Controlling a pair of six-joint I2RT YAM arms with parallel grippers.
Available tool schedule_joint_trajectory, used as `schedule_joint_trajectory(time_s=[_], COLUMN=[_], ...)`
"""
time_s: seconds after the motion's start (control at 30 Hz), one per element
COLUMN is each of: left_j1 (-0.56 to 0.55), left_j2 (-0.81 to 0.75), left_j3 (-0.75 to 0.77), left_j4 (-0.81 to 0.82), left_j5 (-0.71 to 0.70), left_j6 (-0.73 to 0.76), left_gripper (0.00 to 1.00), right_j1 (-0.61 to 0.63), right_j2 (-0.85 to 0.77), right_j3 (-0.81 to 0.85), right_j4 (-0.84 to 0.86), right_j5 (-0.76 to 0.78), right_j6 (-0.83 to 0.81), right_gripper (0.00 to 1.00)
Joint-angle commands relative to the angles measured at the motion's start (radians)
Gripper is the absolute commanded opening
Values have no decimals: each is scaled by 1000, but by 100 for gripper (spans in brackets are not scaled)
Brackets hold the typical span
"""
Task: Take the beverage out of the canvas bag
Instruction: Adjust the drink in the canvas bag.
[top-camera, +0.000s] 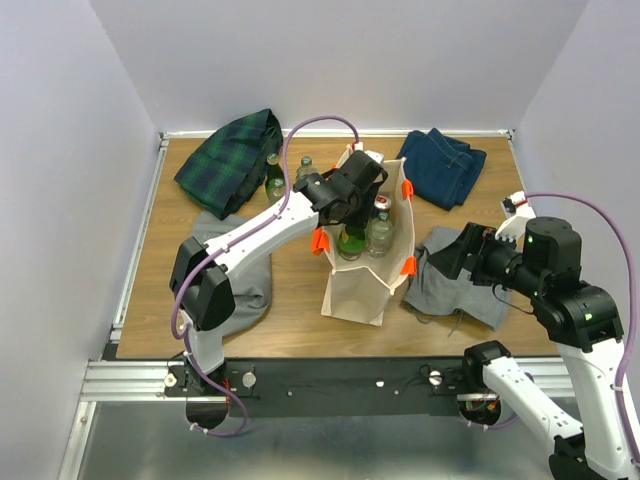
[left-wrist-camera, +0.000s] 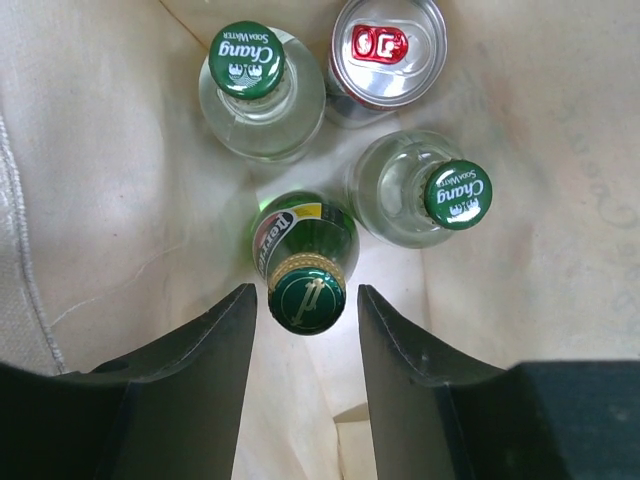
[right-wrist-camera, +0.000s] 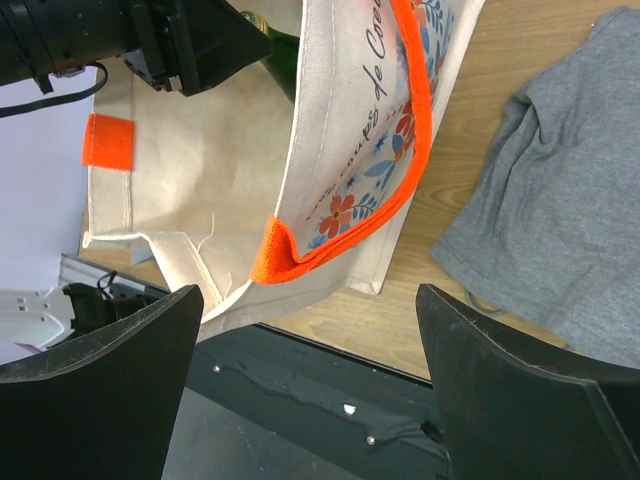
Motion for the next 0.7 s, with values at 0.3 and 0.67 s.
schedule_joint_trajectory(time_s=[0.3, 0.67], left_j1=[1, 1], left_j2=[38, 62], left_j3=[37, 64], left_j4=[13, 15], left_j5=[-27, -30], left_j6=[0, 5], left_gripper=[55, 55], right_j1=[4, 4], right_j2=[3, 2], right_j3=[-13, -15], right_j4=[-8, -10], right_j5=[24, 30], right_j6=[-16, -13], right_gripper=[96, 96])
